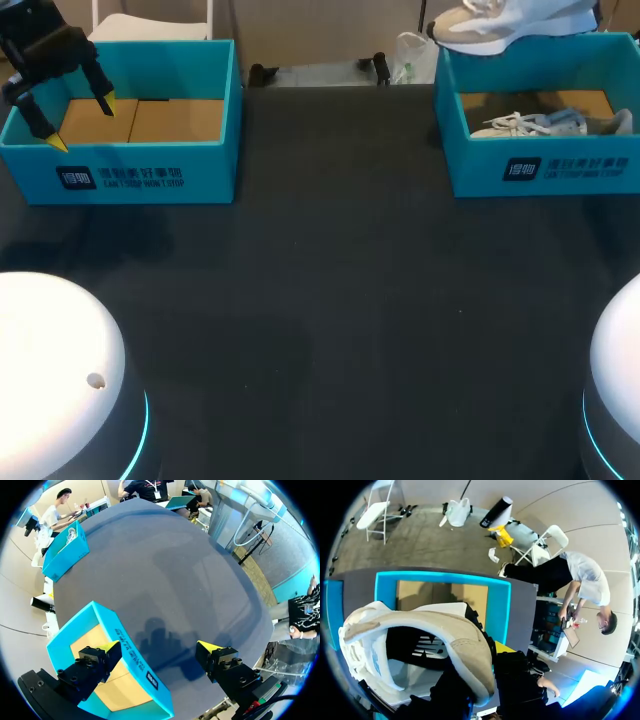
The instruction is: Take the shoe out of the shoebox, open the shoe tongue, remove and reinsert the insole, then place the shoe into the shoebox
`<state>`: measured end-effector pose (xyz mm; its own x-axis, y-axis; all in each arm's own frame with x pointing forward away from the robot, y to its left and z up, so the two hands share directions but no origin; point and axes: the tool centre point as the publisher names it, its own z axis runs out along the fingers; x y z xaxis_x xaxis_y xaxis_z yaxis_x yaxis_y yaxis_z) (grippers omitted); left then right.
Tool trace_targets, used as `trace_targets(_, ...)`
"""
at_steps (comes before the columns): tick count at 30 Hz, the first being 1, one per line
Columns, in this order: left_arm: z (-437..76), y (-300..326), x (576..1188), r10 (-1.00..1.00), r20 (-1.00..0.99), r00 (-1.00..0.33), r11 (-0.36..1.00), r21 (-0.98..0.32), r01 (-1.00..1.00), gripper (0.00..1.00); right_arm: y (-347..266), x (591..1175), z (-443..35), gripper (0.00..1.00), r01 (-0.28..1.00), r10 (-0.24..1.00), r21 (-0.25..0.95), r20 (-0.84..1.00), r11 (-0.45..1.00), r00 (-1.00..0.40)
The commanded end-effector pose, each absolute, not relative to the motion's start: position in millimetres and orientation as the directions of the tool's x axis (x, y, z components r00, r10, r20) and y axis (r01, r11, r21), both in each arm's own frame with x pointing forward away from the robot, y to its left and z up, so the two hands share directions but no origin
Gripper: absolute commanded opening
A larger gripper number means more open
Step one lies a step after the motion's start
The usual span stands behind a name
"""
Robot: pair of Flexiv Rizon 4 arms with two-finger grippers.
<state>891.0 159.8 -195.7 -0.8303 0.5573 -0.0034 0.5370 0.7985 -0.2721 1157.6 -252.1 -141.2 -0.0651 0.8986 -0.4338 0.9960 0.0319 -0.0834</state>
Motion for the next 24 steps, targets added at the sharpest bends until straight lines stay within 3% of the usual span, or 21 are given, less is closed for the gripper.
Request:
trace_targets(1, -195.6, 160.3, 891.1, 0.558, -0.002, -0.830, 0.799, -0.270, 0.538, 1.00, -252.3, 1158.3, -139.0, 0.00, 0.996, 0.899, -0.085, -0.432, 0.031, -0.065)
trace_targets(24, -195.6, 160.3, 891.1, 0.558, -0.002, -0.830, 0.799, -0.270, 0.538, 1.00, -294.0, 1158.6, -153.3, 0.00, 0.998, 0.905, -0.029, -0.424, -0.061, 0.043)
